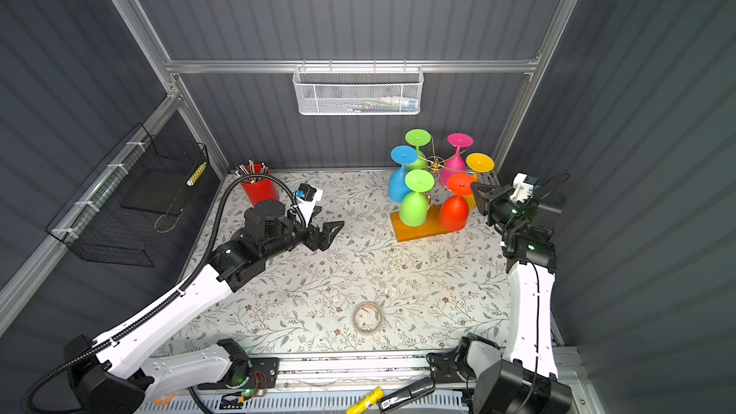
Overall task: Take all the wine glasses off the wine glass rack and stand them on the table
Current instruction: 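Close the right gripper on the red glass's foot at the rack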
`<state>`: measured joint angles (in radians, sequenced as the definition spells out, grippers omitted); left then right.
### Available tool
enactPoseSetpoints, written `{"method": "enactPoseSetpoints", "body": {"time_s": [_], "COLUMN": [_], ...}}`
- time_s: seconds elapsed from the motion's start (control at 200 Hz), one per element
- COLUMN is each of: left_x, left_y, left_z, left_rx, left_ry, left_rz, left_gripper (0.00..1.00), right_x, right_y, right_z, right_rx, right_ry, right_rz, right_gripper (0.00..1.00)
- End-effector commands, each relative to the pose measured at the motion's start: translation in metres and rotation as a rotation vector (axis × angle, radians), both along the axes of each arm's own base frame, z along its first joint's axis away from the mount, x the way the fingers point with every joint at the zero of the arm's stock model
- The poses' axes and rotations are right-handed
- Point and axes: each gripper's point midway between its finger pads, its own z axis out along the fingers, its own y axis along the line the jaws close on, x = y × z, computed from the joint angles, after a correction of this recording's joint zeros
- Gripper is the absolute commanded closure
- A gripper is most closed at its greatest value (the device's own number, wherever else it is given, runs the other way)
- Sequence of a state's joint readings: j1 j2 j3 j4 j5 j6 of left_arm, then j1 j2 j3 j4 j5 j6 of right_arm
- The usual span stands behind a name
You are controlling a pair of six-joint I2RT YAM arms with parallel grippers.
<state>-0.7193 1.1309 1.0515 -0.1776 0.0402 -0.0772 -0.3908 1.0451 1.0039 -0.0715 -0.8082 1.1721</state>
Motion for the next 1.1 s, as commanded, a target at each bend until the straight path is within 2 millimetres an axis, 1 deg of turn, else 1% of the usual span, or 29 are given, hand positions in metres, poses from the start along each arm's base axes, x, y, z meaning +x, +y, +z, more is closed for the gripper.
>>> {"method": "enactPoseSetpoints", "body": {"time_s": [0.0, 0.11, 0.36, 0.635, 0.876, 1.096], "left_x": [-0.003, -0.004, -0.003, -0.002, -0.002, -0.002], "left_y": [0.003, 0.003, 0.002, 0.0, 0.0, 0.0], "left_z": [0.011, 0.012, 0.009, 0.007, 0.006, 0.005], "left_rx": [-0.013, -0.016, -0.01, -0.008, -0.007, -0.004], "left_ry": [-0.044, -0.043, -0.035, -0.027, -0.024, -0.022], "left_rz": [0.0, -0.002, -0.002, -0.005, -0.003, -0.005], "left_gripper": [0.14, 0.14, 0.14, 0.14, 0.14, 0.14], "right_x": [-0.004, -0.006, -0.01, -0.016, -0.015, -0.01], "right_y": [0.003, 0.004, 0.006, 0.01, 0.022, 0.034], "right_z": [0.011, 0.013, 0.018, 0.018, 0.009, 0.011], "right_rx": [-0.009, -0.007, -0.007, -0.035, -0.051, -0.062], "right_ry": [-0.045, -0.051, -0.062, -0.052, -0.03, -0.028], "right_rz": [0.002, 0.001, 0.002, 0.008, 0.035, 0.063], "right_gripper": [0.93, 0.98, 0.98, 1.0, 1.0, 1.0]}}
